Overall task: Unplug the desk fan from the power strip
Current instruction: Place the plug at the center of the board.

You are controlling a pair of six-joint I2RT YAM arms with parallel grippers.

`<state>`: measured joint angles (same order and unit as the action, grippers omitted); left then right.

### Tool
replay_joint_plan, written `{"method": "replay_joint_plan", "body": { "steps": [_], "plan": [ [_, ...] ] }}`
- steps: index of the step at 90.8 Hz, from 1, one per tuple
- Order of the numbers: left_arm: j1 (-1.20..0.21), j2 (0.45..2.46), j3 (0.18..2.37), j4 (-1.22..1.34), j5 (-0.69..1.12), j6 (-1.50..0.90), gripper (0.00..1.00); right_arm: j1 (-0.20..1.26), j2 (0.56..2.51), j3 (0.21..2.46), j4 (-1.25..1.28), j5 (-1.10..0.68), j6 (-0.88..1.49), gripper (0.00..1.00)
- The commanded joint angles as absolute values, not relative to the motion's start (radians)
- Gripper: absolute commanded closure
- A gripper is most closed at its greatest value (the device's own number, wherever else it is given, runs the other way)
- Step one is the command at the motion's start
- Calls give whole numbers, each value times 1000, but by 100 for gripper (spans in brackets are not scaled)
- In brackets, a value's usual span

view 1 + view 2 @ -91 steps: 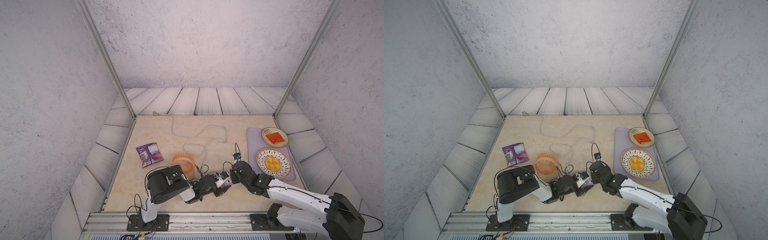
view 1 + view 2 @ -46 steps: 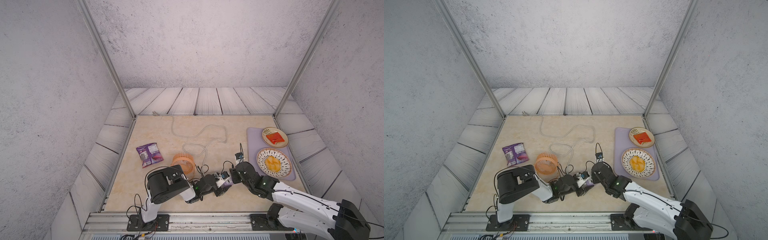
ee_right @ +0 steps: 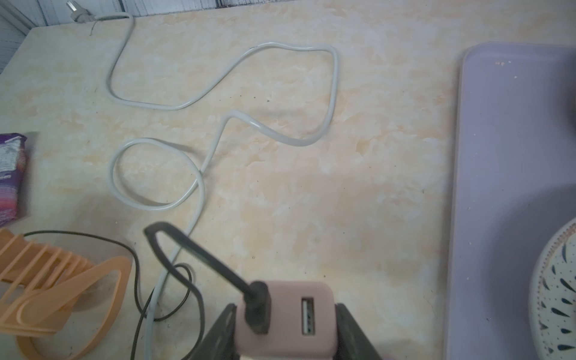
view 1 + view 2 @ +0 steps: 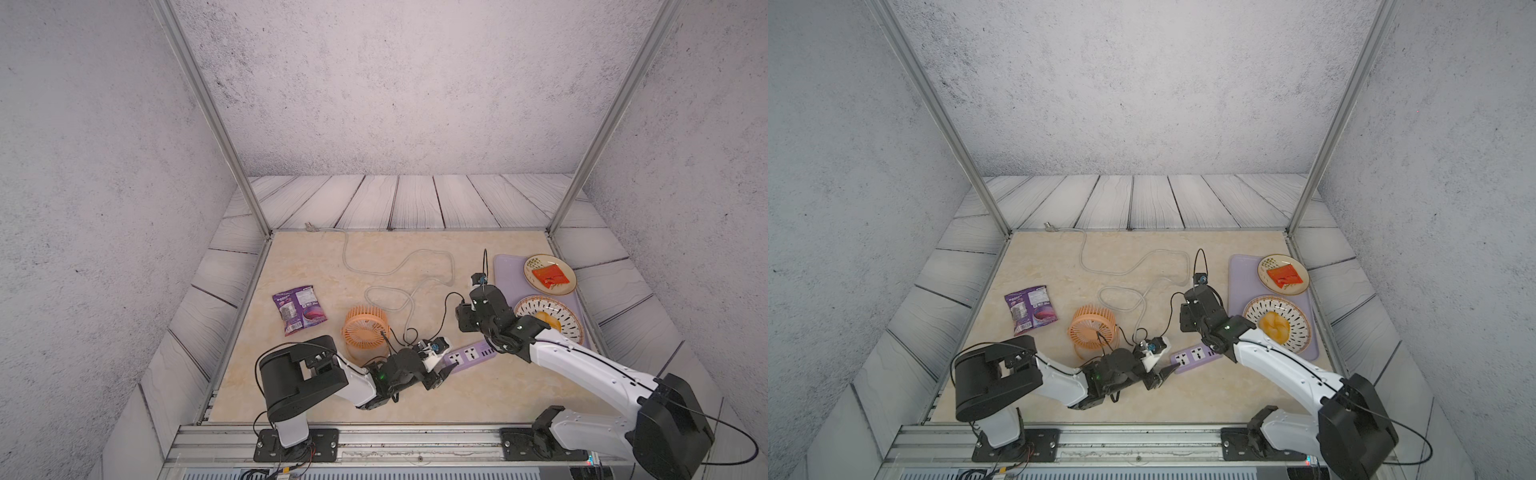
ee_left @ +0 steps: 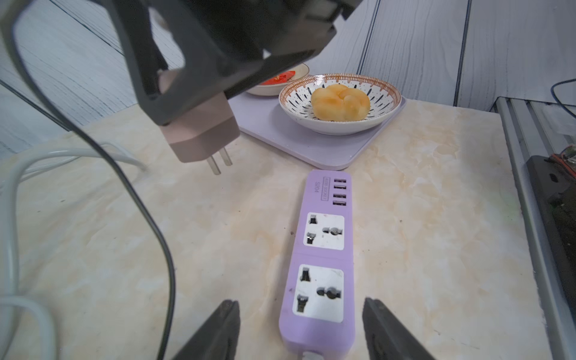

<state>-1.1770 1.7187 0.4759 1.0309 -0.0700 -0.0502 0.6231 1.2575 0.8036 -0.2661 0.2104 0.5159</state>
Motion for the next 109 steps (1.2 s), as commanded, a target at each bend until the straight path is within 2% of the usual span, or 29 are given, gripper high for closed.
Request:
{"method": "replay_joint_plan", "body": {
  "steps": [1,37,59,88,98,109],
  "plan": [
    [-1196,1651,440,984,-151,-69,32,596,1340,870,-333,134,557,63],
    [-1264,1316,395,690,-365,-146,31,495,1651,1114,-483,-59,622,63],
    [-1263,1142,368,504,-392,-228,31,467,1765,1182,-503,-88,633,59],
    [-1262,948,445,169,-565,-282,29,459,1788,1227,-546,-64,635,40],
    [-1262,913,490,118,-624,-265,27,456,1754,1259,-595,-35,619,38],
    [-1209,897,600,-64,-722,-288,20,455,1639,1260,-617,31,585,36]
  ]
}}
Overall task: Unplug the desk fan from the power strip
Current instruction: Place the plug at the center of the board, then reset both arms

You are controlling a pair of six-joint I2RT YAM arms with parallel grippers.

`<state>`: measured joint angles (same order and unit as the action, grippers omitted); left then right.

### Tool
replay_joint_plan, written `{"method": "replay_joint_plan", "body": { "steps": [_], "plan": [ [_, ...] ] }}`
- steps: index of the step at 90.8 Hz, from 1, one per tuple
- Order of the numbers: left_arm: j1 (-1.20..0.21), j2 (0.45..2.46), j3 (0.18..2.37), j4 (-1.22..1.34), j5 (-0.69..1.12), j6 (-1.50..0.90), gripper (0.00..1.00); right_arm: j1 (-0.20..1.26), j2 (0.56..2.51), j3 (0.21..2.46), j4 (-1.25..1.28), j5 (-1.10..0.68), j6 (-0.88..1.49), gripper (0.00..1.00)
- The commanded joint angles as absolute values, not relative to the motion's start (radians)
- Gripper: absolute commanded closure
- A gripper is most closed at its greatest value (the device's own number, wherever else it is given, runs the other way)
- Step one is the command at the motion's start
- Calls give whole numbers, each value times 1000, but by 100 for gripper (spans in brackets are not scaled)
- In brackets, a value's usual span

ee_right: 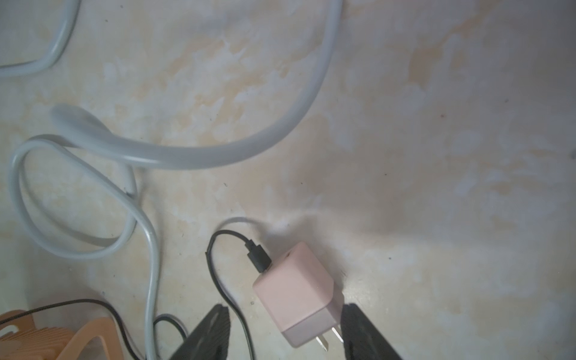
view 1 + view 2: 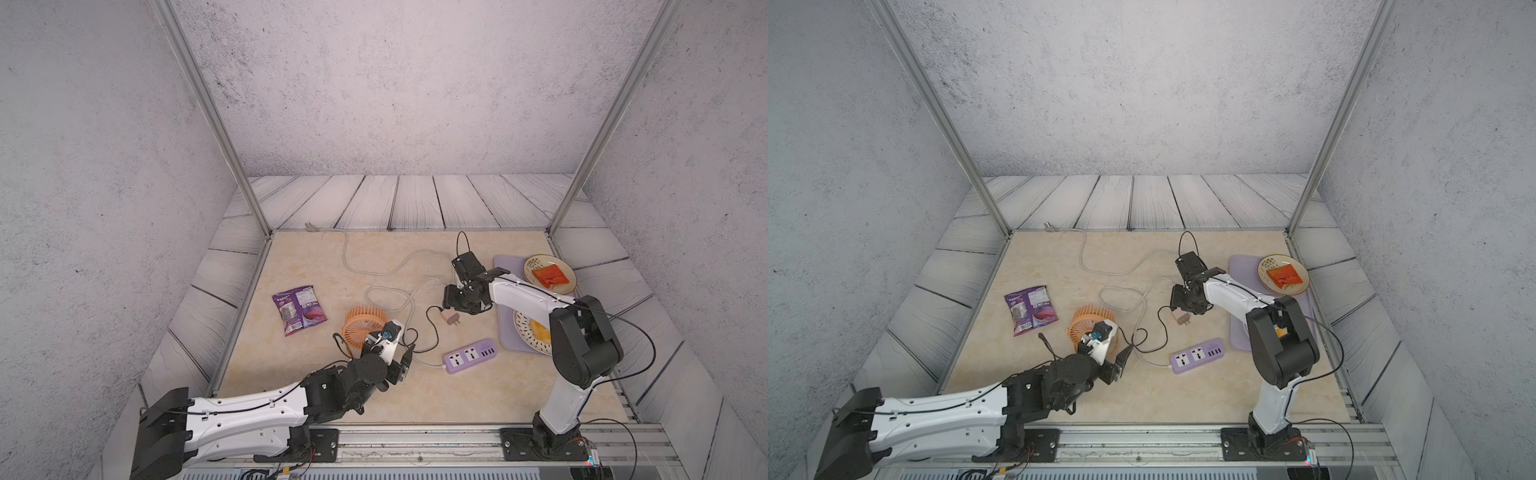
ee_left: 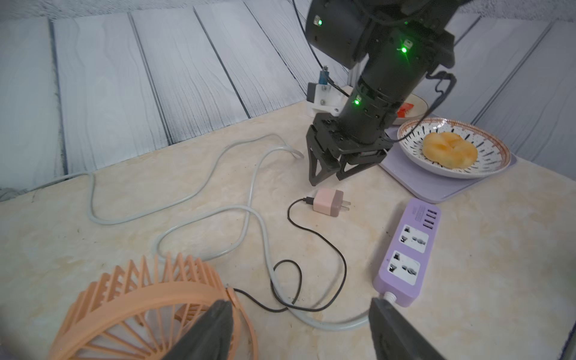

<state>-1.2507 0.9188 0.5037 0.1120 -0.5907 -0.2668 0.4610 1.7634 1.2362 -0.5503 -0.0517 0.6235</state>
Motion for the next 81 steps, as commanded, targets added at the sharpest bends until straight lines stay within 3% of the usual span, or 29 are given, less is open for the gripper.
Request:
{"method": "replay_joint_plan", "body": {
  "steps": [1,15,20,22,25,39,50,60,74,81],
  "plan": [
    [-1201,897,613,-79,-726,-288,19,455,1629,1262,-624,43,579,36],
    [-1021,897,734,-221,-741,-277,10,450,1503,1274,-675,215,516,28],
    [-941,901,768,-255,-731,-272,2,442,1458,1259,-665,252,497,24],
    [-909,904,780,-262,-719,-262,1,439,1441,1249,-658,269,492,12],
    [-854,912,797,-270,-708,-256,0,435,1417,1229,-644,305,478,6],
    [-597,971,873,-330,-644,-213,0,403,1278,1088,-494,478,429,3],
    [-406,1060,782,-172,-676,-97,0,395,1150,864,-166,628,257,1],
    [-227,1169,736,-105,-568,-167,1,357,1101,630,214,771,89,1],
    [-191,1318,616,228,-566,-47,4,252,1171,560,246,822,144,1],
    [-187,1367,523,445,-541,18,4,234,1225,503,389,836,138,1]
  ]
}}
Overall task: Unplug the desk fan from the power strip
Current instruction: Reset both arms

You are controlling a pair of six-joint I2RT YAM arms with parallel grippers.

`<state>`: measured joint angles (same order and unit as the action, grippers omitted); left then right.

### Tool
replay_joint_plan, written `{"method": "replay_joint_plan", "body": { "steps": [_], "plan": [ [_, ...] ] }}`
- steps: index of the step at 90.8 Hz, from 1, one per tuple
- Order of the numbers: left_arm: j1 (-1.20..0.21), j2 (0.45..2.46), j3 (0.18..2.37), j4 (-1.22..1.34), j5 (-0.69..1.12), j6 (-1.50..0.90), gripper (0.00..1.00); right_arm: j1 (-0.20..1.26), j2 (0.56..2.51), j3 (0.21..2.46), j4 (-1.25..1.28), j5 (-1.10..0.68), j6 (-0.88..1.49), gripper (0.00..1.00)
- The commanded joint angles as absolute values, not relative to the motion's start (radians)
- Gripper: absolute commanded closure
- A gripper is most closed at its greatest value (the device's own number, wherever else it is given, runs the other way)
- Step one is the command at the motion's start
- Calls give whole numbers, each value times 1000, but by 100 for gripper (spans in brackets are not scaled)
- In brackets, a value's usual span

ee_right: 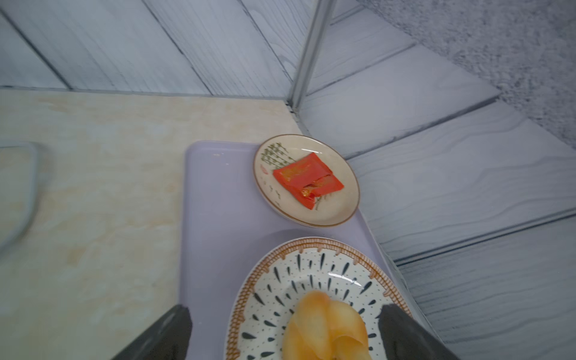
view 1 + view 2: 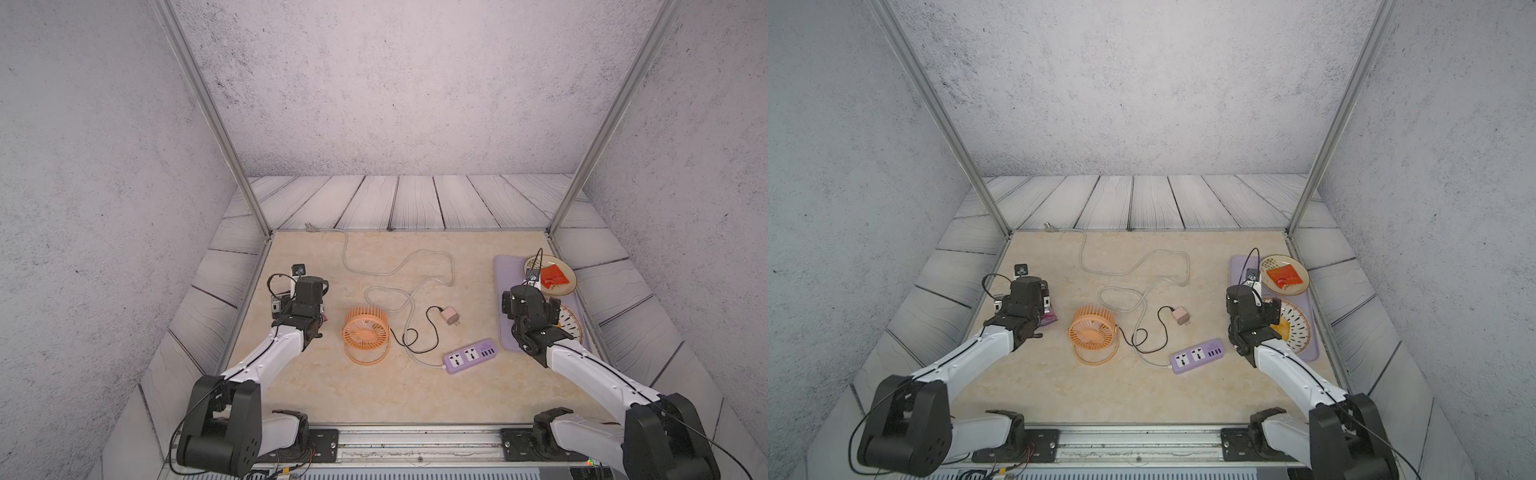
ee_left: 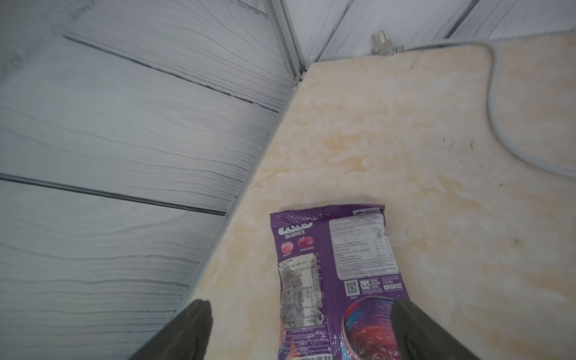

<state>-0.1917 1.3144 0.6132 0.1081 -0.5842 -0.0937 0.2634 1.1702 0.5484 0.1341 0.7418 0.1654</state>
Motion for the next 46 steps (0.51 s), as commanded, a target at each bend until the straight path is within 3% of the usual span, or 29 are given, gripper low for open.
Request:
{"method": "replay_joint_plan", "body": {
  "steps": [1,26,38,42,46],
  "plan": [
    [-185,1372,512,476,-534,21,4,233,1232,490,417,822,136,1],
    [-128,1483,428,811,-317,45,6,215,1570,270,1248,624,-41,1],
    [-72,1519,406,857,-196,9,7,134,1529,281,1071,406,22,1],
    [-71,1570,392,961,-188,26,8,116,1547,312,1043,417,49,1],
    [-62,1553,413,895,-182,11,8,113,1578,330,1060,420,46,1]
  ]
}}
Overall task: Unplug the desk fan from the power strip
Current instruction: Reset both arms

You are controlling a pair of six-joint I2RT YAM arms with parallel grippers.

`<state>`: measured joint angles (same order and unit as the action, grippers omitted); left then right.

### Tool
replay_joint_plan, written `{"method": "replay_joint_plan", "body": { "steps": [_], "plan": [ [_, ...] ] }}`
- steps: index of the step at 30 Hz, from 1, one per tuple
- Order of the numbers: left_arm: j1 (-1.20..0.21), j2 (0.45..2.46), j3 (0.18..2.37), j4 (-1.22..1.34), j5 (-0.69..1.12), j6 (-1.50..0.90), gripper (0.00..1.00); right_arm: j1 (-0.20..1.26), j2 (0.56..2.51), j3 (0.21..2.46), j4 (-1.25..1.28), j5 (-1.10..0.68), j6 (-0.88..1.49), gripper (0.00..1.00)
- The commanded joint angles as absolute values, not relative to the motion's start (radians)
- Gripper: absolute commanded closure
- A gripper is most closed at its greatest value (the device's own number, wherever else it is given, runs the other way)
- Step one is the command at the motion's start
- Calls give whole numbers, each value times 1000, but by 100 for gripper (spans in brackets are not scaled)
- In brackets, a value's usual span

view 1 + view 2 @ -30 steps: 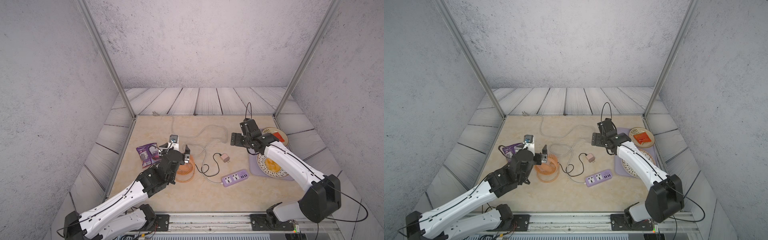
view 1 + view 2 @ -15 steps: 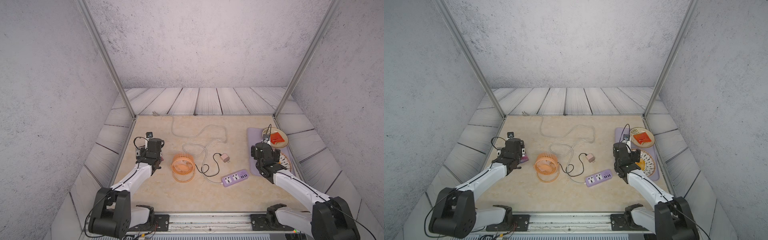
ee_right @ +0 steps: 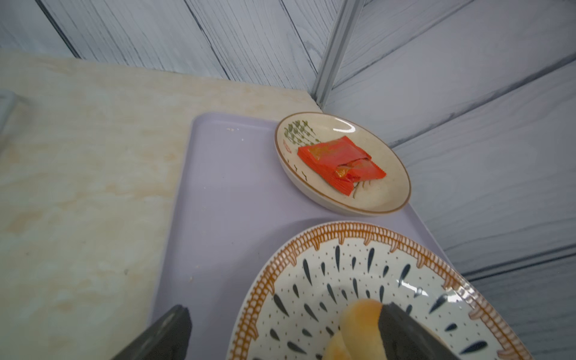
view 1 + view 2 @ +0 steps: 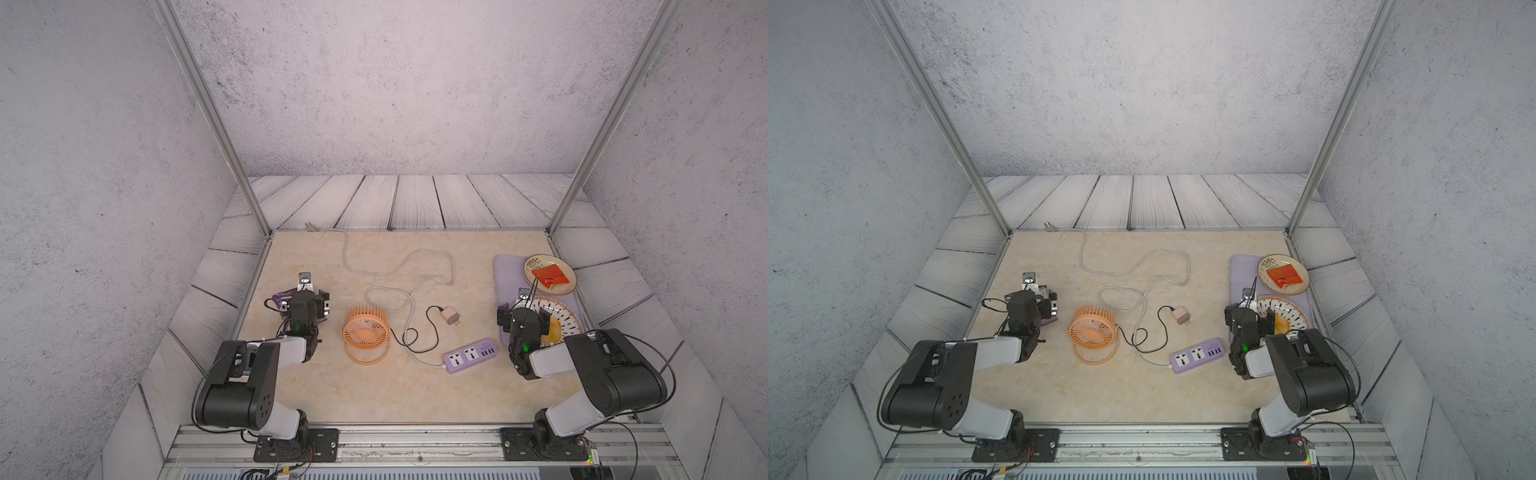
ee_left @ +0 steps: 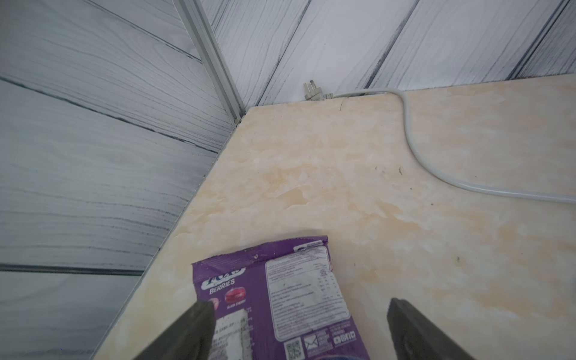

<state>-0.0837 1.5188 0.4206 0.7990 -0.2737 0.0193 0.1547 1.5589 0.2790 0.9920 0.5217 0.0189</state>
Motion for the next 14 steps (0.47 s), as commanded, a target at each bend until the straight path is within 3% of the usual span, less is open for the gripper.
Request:
{"method": "replay_joint_plan", "body": {
  "steps": [1,2,3,14],
  "plan": [
    [-60,1544,427,852,-184,5,8,113,1585,332,1066,417,41,1],
    [-51,1526,454,761,-175,-8,1,119,1598,341,1069,419,25,1],
    [-48,1545,448,801,-190,-12,0,127,1588,352,1019,418,17,1],
    [-57,1528,446,784,-267,-39,0,101,1584,389,956,378,40,1]
  ]
}}
